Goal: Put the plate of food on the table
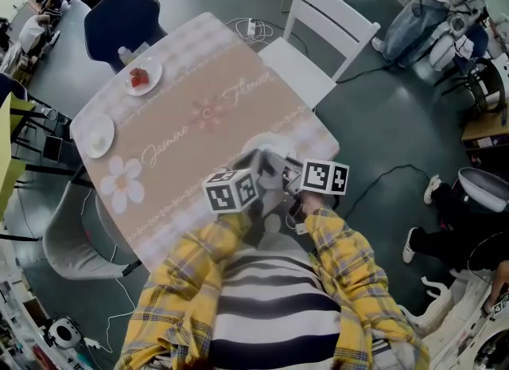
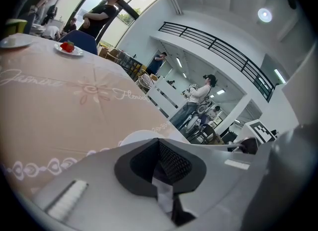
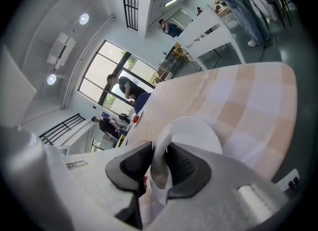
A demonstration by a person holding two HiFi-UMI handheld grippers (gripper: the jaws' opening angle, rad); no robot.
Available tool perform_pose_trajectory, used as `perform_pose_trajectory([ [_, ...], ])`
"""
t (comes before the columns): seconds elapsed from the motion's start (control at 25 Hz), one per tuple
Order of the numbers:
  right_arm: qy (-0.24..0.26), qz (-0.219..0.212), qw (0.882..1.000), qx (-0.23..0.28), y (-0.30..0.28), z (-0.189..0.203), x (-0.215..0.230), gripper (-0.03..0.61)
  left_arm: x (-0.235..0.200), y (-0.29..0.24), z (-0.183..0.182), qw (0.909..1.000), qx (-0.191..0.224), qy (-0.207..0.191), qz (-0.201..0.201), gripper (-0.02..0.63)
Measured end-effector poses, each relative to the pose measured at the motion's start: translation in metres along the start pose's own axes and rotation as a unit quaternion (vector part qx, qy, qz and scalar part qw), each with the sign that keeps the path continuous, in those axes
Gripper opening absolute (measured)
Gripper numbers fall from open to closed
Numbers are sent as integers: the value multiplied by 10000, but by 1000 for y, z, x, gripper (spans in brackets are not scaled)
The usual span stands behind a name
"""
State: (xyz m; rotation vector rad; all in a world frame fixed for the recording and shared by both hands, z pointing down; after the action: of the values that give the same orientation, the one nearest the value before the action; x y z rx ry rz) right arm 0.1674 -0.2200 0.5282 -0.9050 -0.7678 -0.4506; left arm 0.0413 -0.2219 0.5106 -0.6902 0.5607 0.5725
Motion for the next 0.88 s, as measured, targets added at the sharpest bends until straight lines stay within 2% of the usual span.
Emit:
perform_pose_trajectory([
  [0.24,315,94,9990,-297,-4,-2,-5,92,-1,0,-2,10000,23,10,-26,-3],
  [0.4,931,314,9939,-497,-7,-5,-13,98,-4,2,-3,10000,41,1,-46,-3],
  [0.52,1525,564,9851,-562,-7,-5,-17,118,-4,3,-3,10000,50,-27,-39,-3],
  [0.72,2122,904,9710,-627,-5,-5,-19,146,-3,4,-4,10000,33,-80,-17,-3],
  [0.88,2673,1259,9525,-734,1,-6,-23,176,-3,7,-5,9999,49,-116,0,-2],
])
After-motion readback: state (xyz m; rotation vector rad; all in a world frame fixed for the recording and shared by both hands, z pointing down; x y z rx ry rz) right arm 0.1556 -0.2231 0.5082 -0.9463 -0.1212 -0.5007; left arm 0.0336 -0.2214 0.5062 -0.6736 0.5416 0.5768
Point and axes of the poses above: the fingertips, and each gripper's own axes: y backward along the fingers, x to its right, z out of its underside, the point moved 7 cm from there along y, backward along the fingers, and after that the axes turned 6 degrees about z, right-handed, at the moved point
